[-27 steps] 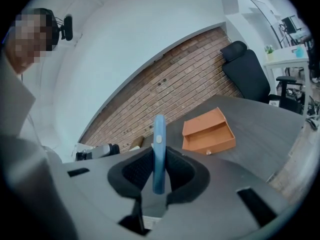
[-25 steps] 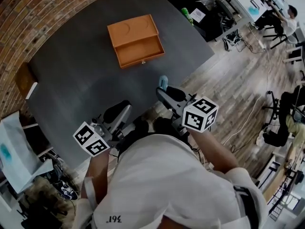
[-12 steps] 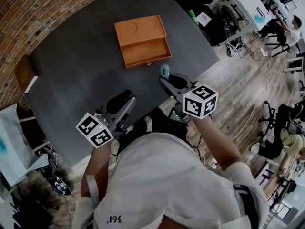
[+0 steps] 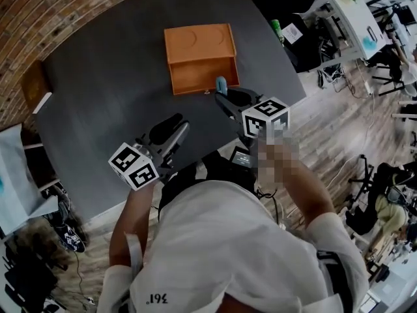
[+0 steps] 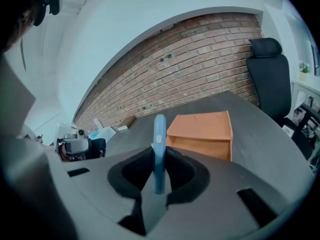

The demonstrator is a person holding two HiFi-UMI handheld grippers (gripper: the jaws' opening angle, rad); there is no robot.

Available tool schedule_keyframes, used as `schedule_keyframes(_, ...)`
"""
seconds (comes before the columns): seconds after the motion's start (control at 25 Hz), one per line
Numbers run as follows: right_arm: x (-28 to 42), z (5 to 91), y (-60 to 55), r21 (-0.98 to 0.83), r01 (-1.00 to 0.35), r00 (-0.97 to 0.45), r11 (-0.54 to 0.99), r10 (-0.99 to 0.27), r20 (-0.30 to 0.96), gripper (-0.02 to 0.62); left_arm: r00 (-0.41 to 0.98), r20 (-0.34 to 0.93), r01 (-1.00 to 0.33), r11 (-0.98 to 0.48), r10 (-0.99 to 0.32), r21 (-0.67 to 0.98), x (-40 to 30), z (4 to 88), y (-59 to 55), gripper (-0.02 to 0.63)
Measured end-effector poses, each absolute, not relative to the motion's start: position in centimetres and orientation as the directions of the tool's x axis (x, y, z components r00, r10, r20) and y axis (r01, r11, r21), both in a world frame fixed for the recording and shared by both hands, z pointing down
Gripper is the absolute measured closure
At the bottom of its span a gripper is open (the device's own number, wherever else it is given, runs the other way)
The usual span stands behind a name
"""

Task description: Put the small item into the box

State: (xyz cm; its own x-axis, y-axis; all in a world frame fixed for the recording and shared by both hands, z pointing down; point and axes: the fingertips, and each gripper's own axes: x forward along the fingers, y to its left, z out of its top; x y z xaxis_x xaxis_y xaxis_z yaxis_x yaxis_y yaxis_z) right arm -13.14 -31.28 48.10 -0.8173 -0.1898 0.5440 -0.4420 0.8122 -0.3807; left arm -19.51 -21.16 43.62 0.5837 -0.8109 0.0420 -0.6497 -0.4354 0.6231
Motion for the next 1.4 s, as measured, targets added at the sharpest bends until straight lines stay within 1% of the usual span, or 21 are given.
schedule_keyframes(0.4,-15.1,53.0,-36.4,-0.311,-0.385,-0.751,0.869,-0.099,0.653,0.514,0.542,0.124,-0.682,-0.349,-0.831,0.643,-19.2,47.7,-25.7,0.491)
schedule_keyframes(0.64,-17.1,55.9,-37.7,-0.273,-0.305,-0.703,0.912,-0.023,0.711,0.514,0.51,0.168,-0.7,-0.294,-0.844,0.651,-19.8,49.5,-27.1,0.491)
schedule_keyframes(0.96,-18.9,61.3,-37.6,-0.229,-0.199,-0.564,0.953,0.079,0.822,0.514,0.487,0.205,-0.704,-0.242,-0.849,0.668,-20.7,51.2,-28.1,0.491)
schedule_keyframes(1.12,-19.4,63.6,-37.6,-0.227,-0.179,-0.507,0.957,0.108,0.855,0.513,0.485,0.209,-0.703,-0.237,-0.849,0.671,-20.6,51.4,-28.2,0.491)
schedule_keyframes(1.24,-19.4,64.6,-37.8,-0.202,-0.178,-0.459,0.963,0.1,0.883,0.512,0.487,0.21,-0.702,-0.236,-0.848,0.672,-20.5,51.4,-28.2,0.492)
schedule_keyframes(1.4,-19.5,65.3,-37.9,-0.198,-0.191,-0.447,0.961,0.095,0.89,0.512,0.488,0.208,-0.701,-0.238,-0.848,0.673,-20.5,51.3,-28.1,0.491)
